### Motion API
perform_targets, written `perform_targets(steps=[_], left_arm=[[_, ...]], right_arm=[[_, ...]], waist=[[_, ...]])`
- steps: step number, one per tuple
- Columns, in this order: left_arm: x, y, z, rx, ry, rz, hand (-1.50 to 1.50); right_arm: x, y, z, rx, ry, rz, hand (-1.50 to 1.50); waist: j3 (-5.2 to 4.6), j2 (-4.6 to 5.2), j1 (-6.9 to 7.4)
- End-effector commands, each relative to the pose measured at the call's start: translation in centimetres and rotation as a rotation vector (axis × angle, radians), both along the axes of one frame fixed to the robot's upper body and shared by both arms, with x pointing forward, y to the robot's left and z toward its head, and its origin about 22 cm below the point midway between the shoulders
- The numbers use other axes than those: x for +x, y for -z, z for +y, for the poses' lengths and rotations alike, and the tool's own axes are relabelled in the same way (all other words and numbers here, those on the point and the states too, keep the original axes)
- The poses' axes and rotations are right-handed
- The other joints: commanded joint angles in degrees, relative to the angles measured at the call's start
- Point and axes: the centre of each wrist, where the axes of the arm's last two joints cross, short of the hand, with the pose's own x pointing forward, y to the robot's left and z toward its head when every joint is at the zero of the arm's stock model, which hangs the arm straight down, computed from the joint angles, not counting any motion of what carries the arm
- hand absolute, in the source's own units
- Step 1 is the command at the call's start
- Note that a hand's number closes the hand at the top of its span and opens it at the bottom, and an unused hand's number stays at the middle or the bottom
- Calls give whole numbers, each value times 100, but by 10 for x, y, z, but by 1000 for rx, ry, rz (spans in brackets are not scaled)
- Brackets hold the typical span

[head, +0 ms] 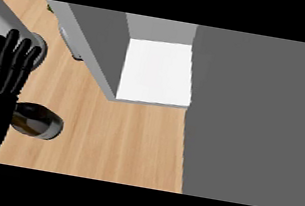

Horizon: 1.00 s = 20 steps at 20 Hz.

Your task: Pick up the wine, place it into the cabinet and close the cabinet

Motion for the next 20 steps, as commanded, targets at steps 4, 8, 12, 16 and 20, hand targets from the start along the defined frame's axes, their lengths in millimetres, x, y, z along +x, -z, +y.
perform_targets(steps=[4, 8, 12, 16, 20], left_arm=[[5, 13, -12, 18, -333, 13, -150], [10, 24, -19, -256, -419, 145, -150], [4, 13, -59, -299, -425, 130, -150], [-2, 26, -93, -288, -429, 134, -150], [18, -11, -114, -309, -440, 107, -150]], right_arm=[[-21, 4, -4, 14, -53, -6, -150], [-24, 3, 5, 6, -293, 120, -150], [-40, -17, 0, -14, -320, 143, -150], [-49, -35, -12, -13, -325, 144, -150], [-51, -52, 3, -3, -321, 125, -150]], waist=[[-109, -91, 259], [-130, -64, 268], [-118, -88, 272], [-118, -83, 294], [-117, -80, 301]])
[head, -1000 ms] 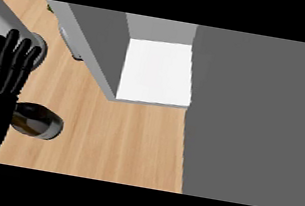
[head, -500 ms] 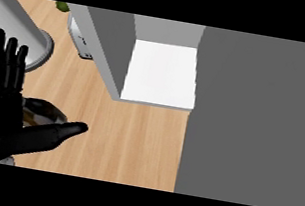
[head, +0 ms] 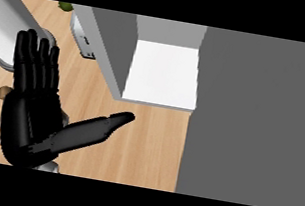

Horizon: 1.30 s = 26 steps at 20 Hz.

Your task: Pick up the wine, place it into the cabinet and close the cabinet

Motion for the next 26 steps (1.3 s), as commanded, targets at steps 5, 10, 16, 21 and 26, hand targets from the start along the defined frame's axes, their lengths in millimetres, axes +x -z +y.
perform_targets(steps=[5, 10, 16, 21, 26], left_arm=[[-9, -9, -39, -11, -26, -18, -150], [-9, -42, -30, -78, -66, -29, -150], [-18, -39, -25, -60, -120, -9, -150], [-39, -43, 1, -38, -143, 2, -150], [-39, -45, 18, -43, -201, 39, -150]], right_arm=[[-14, -17, -10, 2, -19, -13, -150], [-8, -25, 11, -8, -11, 0, -150], [-34, -24, 10, 20, 26, 5, -150], [-23, -37, 3, -3, 11, 16, -150], [-14, -34, -3, -12, 31, -11, -150]], waist=[[0, -1, 13], [2, -13, 59], [1, -16, 18], [-3, -11, 49], [-2, -2, 31]])
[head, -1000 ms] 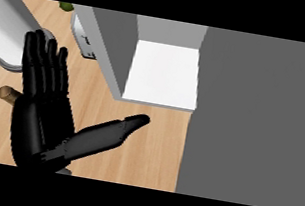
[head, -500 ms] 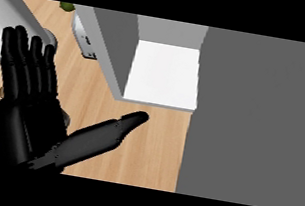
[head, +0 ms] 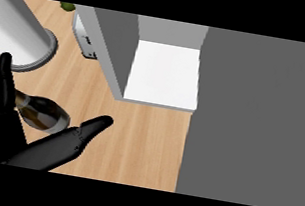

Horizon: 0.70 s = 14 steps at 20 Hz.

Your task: Pick up the wine, place it into the cabinet and close the cabinet

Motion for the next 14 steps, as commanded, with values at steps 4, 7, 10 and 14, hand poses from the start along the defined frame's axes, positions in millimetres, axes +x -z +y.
perform_targets(steps=[4, 7, 10, 14], left_arm=[[-22, -12, 35, 1, -55, 20, -150], [-26, 1, 36, -13, -86, 32, -150], [-18, -2, 56, -36, -107, 45, -150], [-25, 17, 57, -63, -104, 81, -150]], right_arm=[[-25, -32, -1, 3, -12, -46, -150], [-37, -28, 1, 10, -10, -48, -150], [-33, -26, -1, 10, -4, -59, -150], [-39, -27, 3, 18, -23, -51, -150]], waist=[[-2, -2, 7], [-4, -3, -17], [-4, 3, -26], [-10, -3, -27]])
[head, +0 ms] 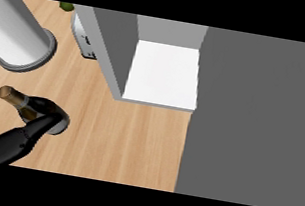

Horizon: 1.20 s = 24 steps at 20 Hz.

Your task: Pick up the wine, place it into the cabinet and close the cabinet

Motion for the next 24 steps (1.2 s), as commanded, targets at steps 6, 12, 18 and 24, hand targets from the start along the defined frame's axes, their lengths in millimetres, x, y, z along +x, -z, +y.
perform_targets(steps=[6, 12, 18, 24], left_arm=[[10, 27, 24, -95, 21, 64, -150], [4, 55, 48, -93, 18, 89, -150], [15, 82, 60, -137, 38, 102, -150], [14, 109, 66, -99, -36, 99, -150]], right_arm=[[-40, -25, -2, 7, -41, -50, -150], [-36, -20, -7, 20, -30, -53, -150], [-25, -29, -4, 5, -39, -64, -150], [-37, -26, -1, 19, -21, -52, -150]], waist=[[-5, 1, -38], [-3, -4, -17], [-1, 4, 3], [3, 0, -11]])
